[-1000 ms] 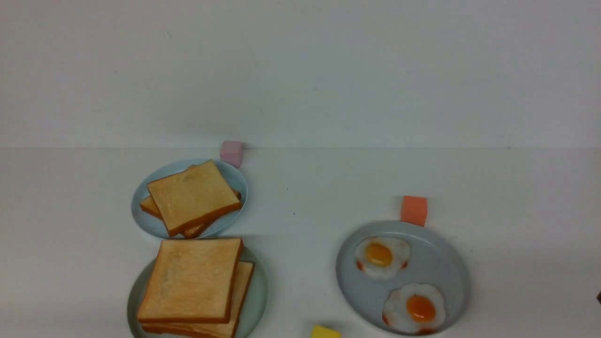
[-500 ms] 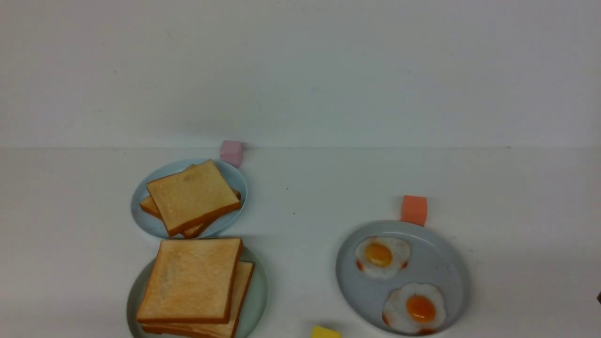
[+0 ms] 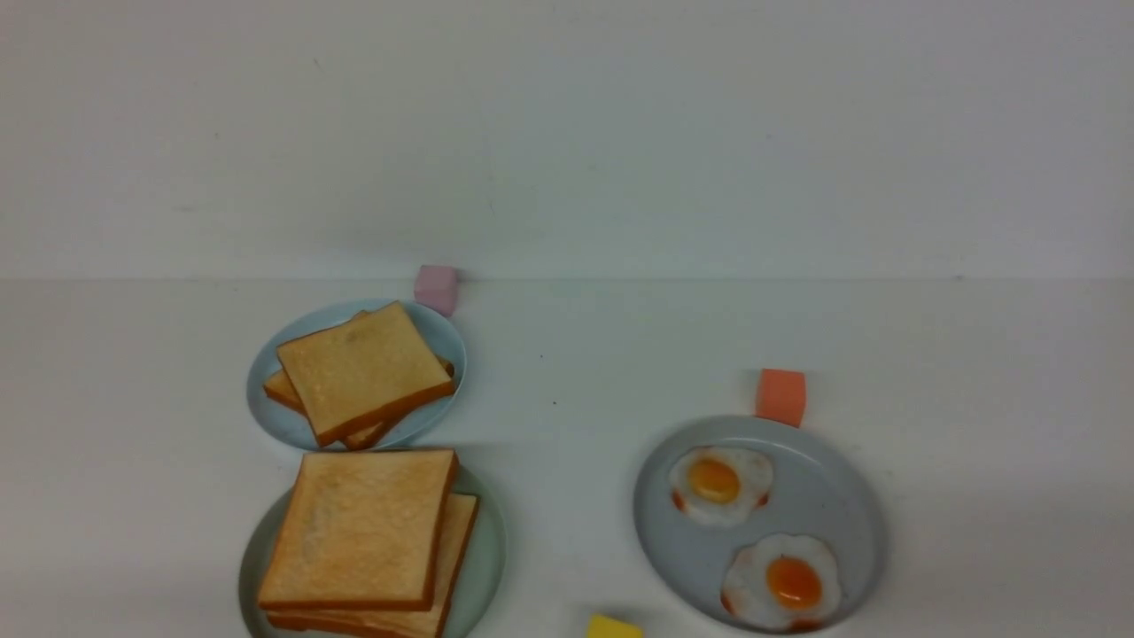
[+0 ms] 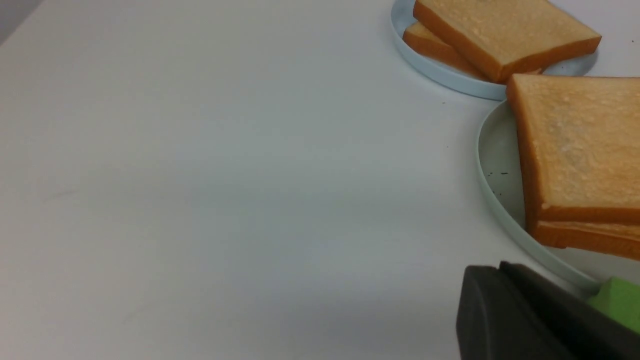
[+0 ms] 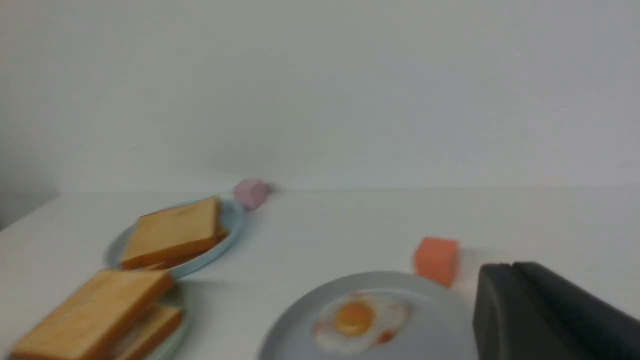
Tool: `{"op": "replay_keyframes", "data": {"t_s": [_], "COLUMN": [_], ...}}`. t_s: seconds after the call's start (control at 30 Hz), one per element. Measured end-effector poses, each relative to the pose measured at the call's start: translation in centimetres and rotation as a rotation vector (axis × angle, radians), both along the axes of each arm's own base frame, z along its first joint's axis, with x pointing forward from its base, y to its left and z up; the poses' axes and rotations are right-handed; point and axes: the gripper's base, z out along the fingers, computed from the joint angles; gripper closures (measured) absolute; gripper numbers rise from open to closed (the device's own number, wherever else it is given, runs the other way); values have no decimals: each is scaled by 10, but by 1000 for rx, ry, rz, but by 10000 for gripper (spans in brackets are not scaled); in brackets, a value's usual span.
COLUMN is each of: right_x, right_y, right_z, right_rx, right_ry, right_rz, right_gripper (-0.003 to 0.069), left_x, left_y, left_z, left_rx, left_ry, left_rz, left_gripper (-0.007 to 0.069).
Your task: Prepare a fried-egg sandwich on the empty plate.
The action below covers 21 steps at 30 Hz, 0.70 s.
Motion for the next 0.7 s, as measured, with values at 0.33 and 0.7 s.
{"op": "replay_keyframes", "data": {"t_s": [0.33, 0.7], "right_x": [-12, -7], "right_y": [-18, -21], "right_z": [-30, -60], "right_rx": [-152, -157], "right_ry": [238, 292], "right_rz": [-268, -334], "right_gripper": [598, 577], "left_x": [0, 0], "left_y": [0, 0], "left_z": [0, 0], "left_rx": [0, 0], "left_ry": [0, 0], "left_rz": [0, 0], "left_gripper": [592, 581]}}
